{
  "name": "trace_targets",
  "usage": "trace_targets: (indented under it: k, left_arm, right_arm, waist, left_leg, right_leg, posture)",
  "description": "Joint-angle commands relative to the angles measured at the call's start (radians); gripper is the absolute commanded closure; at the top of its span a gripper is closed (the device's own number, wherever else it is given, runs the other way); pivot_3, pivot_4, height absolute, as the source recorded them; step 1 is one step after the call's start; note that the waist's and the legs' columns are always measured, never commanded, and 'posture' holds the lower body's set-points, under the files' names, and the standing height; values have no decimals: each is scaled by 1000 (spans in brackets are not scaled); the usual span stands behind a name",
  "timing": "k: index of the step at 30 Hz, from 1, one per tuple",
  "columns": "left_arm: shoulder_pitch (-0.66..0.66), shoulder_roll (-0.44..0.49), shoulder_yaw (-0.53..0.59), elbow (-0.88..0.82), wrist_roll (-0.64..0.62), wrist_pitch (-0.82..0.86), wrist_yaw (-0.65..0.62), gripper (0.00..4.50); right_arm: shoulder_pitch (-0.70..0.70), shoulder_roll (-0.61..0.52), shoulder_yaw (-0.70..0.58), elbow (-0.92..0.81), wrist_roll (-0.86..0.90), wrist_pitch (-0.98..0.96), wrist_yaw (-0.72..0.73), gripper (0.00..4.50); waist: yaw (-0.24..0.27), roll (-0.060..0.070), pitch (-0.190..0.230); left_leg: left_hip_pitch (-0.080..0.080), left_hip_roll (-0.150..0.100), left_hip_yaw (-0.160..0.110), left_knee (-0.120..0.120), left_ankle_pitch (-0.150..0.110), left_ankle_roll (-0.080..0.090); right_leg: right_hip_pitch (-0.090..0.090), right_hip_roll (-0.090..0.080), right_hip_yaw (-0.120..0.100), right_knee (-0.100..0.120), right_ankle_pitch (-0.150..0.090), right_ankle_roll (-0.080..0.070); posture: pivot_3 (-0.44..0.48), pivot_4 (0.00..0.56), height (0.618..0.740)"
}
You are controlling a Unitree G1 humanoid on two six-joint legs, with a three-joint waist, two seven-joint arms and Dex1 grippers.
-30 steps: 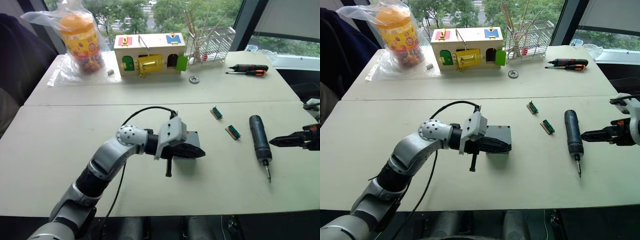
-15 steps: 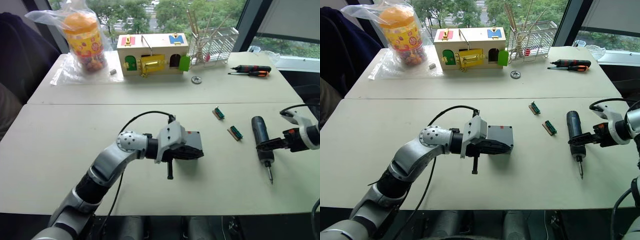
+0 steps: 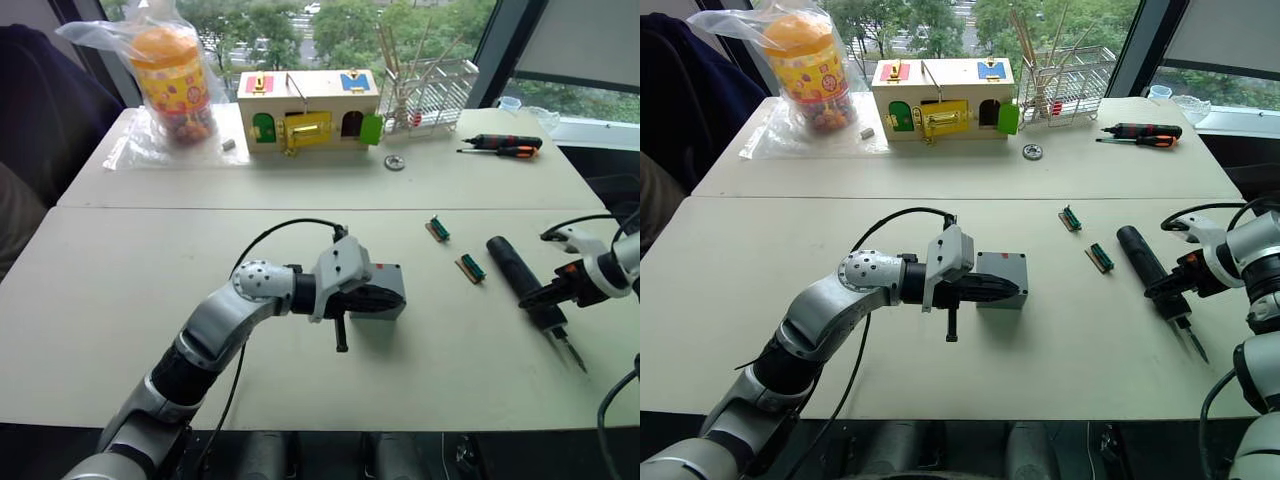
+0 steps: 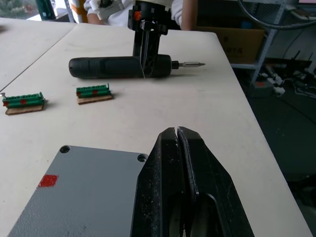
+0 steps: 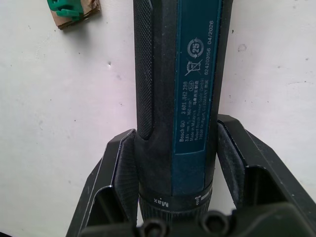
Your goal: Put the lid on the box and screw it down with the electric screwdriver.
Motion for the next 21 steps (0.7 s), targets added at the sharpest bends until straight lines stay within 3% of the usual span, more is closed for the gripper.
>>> trace_targets:
  k: [1,10,13,15,17,19,21]
  left_arm:
    - [-4,4,27,-2,2,-25,0,4500]
    - [-30,28,92,99,-11,-64,-28,4500]
    - [-52,63,128,173,-7,-77,-62,4500]
    - [-64,76,136,207,-6,-88,-87,4500]
    - [-88,65,132,245,-5,-94,-98,4500]
    - [-108,48,132,285,4,-102,-95,4500]
    - [-120,25,124,317,21,-113,-85,4500]
  right_arm:
    - [34,10,-17,29,-32,-8,-35,2648]
    - [-66,-7,-237,16,18,-4,-195,2648]
    - [-133,3,-560,-115,179,34,-387,2648]
    - [-87,63,-759,-281,276,49,-492,2648]
    - [18,227,-976,-583,406,46,-599,2648]
    - [101,388,-1085,-818,488,5,-702,2648]
    - [169,535,-1114,-999,548,-14,-797,2648]
  waist:
    - [0,0,0]
    - [-4,2,1]
    - [-1,7,2]
    - [-3,17,4]
    - [-4,15,4]
    - [-1,15,4]
    - [4,13,3]
  left_leg:
    - [0,0,-1,0,0,0]
    - [0,0,0,3,0,0]
    - [-3,-1,1,1,0,0]
    - [-6,-1,4,-4,1,-2]
    - [-8,0,5,-7,2,-4]
    - [-7,1,4,-7,3,-6]
    - [-7,1,4,-6,4,-6]
  right_leg:
    - [1,0,0,0,0,0]
    - [1,-1,0,0,0,1]
    - [-4,-2,1,1,0,1]
    - [-12,-1,3,3,0,1]
    - [-15,2,3,4,0,0]
    - [-15,4,2,5,0,0]
    - [-13,4,1,5,0,-1]
  posture:
    - [0,150,708]
    - [0,150,708]
    - [0,150,708]
    - [0,150,708]
    - [0,150,708]
    - [0,150,708]
    - [0,150,708]
